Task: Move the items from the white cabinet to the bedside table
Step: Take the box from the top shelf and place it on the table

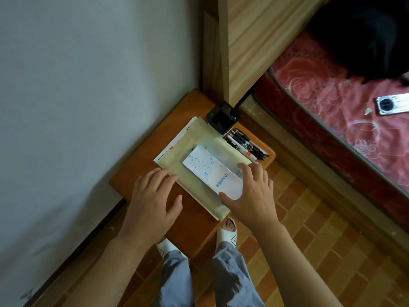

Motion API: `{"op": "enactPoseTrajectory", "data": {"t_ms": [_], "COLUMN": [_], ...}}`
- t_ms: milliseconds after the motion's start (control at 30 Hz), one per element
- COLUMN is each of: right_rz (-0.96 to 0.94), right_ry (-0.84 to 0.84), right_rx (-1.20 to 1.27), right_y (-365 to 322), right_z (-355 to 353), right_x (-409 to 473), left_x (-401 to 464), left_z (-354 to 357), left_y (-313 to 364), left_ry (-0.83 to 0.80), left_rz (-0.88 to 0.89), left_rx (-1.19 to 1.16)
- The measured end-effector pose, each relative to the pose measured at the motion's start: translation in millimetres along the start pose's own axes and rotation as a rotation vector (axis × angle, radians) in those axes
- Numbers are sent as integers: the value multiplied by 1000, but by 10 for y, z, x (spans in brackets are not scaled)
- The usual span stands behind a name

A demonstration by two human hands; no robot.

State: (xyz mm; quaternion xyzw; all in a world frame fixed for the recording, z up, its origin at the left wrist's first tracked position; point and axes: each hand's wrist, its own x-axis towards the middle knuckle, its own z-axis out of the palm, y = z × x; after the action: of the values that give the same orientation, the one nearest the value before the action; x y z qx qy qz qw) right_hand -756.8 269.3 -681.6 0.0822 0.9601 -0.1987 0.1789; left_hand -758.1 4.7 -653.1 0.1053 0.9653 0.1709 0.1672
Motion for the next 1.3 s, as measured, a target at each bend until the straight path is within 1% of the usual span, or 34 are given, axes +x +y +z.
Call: {"op": "enactPoseTrajectory", "data": {"t_ms": [200,400,633,833,933,1100,1300], "right_rz": [-51,-83,-149,-236,-294,-390,-524], "right_ry": [42,45,71,59,60,68,42], "right_rx": [-19,2,9,18,-8,-22,-21], "right_y": [-21,-129,-261,-328,-421,-700,-1245], "right_z": [-644,-1408,-2306,-2910,-3111,-3366,-3407], "right_x": [-231,-561,-1053,-1314,-1310,-1297,-1445], "left_x": [-108,-317,-647,-1017,-1168,-1408,-1933], "left_z": [-507,-1218,-1888,-2238,-2385,-2655,-2925], "left_y": [369,852,1336,1687,1769,1716,1525], "left_ry": [50,134,254,330,381,431,520], "left_rz": [10,11,6,-64,-122,-191,-308], "left_rx": [1,36,8,-18,-46,-12,-25]}}
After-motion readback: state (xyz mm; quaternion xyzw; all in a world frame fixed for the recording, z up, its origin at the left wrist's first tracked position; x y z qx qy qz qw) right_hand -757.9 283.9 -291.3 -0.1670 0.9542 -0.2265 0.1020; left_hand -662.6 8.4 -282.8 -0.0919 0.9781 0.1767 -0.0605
